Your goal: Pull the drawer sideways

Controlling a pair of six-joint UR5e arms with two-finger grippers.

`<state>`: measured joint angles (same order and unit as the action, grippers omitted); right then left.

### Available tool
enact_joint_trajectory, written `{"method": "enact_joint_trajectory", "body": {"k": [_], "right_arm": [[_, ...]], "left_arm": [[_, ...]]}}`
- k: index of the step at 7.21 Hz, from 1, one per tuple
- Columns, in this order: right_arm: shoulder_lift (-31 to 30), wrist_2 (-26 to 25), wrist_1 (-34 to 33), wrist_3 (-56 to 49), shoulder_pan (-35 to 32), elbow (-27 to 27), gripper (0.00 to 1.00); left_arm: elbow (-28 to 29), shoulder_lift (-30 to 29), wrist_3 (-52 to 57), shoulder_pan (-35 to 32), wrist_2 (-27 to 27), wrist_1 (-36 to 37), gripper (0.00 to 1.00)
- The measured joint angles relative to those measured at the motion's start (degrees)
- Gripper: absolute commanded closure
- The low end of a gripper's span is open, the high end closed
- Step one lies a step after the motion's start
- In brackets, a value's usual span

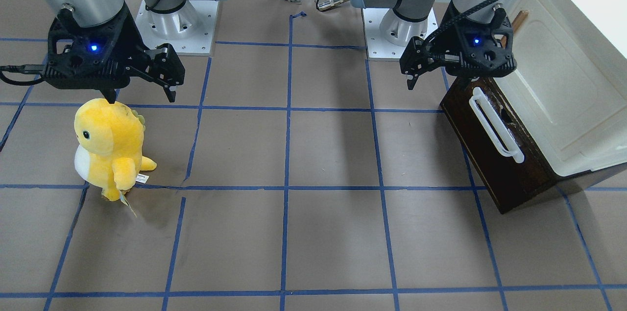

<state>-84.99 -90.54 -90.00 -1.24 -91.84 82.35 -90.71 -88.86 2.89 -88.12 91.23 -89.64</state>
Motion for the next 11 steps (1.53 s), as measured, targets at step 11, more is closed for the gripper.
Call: {"method": "enact_joint_trajectory", "body": {"k": [11], "right_arm": [[0.0, 0.0, 0.0, 0.0, 0.0, 0.0, 0.00]], "left_arm": [[-4.0, -7.4, -11.6, -0.6, 15.4, 6.0, 0.00]]}}
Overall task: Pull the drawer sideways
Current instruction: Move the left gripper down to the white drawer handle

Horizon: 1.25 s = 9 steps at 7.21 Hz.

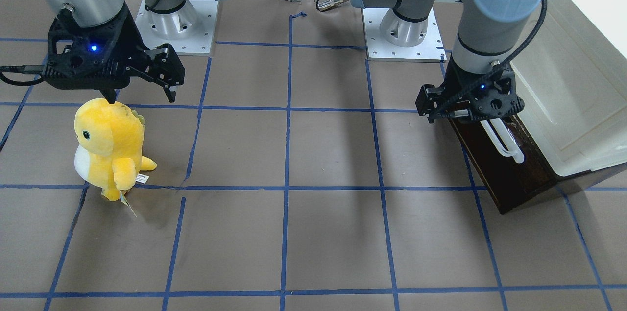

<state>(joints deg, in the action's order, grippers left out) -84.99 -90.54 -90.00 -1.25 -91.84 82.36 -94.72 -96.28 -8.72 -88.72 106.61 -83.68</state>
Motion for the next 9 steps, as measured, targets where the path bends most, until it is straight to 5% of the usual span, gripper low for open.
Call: {"method": "enact_joint_trajectory", "body": {"k": [5, 7, 9], "right_arm": [[0.0, 0.0, 0.0, 0.0, 0.0, 0.0, 0.00], [0.0, 0.0, 0.0, 0.0, 0.0, 0.0, 0.00], [0.0, 0.0, 0.0, 0.0, 0.0, 0.0, 0.00]], "left_arm": [[-3.3, -9.9, -14.5, -1.7, 19.0, 3.8, 0.00], [-3.4, -12.6, -16.2, -1.7, 24.7, 3.8, 0.21], [-3.8, -14.3, -16.3, -1.6, 28.3, 3.7, 0.26]]}}
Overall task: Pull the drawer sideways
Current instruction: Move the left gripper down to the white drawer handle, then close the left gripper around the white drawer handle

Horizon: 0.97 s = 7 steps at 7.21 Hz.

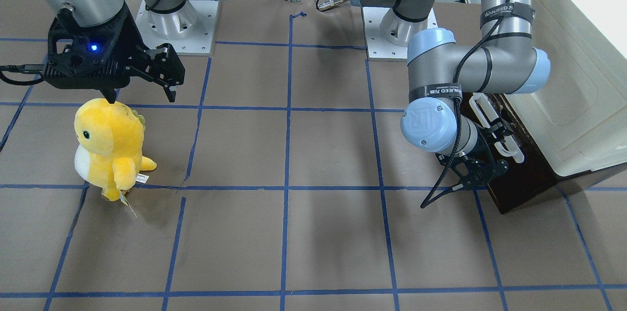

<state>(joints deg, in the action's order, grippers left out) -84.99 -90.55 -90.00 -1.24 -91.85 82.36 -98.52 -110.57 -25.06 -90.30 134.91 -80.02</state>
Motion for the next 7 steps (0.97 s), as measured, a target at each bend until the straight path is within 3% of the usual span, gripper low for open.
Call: {"method": "enact_joint_trajectory", "body": {"k": [7], "right_arm": [[0.0, 0.0, 0.0, 0.0, 0.0, 0.0, 0.00]], "left_arm": [[-2.2, -0.6, -4.2, 1.7, 2.1, -1.0, 0.27]]}}
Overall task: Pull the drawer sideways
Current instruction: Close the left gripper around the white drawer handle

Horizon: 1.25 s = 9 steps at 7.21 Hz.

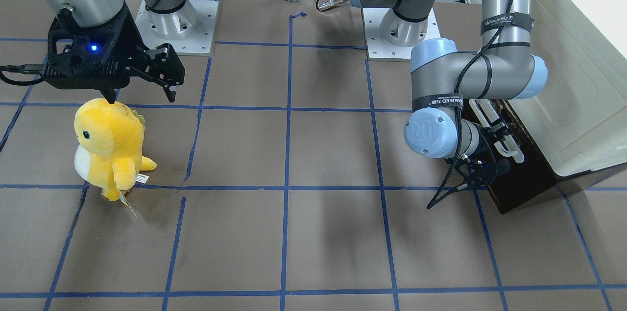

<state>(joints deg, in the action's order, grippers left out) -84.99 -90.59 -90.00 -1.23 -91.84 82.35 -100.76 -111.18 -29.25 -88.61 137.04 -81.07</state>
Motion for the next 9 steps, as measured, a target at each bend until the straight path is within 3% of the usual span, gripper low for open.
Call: {"method": "enact_joint_trajectory", "body": {"k": [3, 7, 9], "right_arm": [[0.0, 0.0, 0.0, 0.0, 0.0, 0.0, 0.00], [0.0, 0.0, 0.0, 0.0, 0.0, 0.0, 0.00], [0.0, 0.0, 0.0, 0.0, 0.0, 0.0, 0.00]], "left_arm": [[-0.1, 0.0, -3.9, 1.2, -0.8, -1.7, 0.30], [-0.1, 0.1, -5.5, 1.5, -2.6, -2.1, 0.44], [-0.1, 0.3, -5.6, 1.6, -3.3, -2.8, 0.44]]}}
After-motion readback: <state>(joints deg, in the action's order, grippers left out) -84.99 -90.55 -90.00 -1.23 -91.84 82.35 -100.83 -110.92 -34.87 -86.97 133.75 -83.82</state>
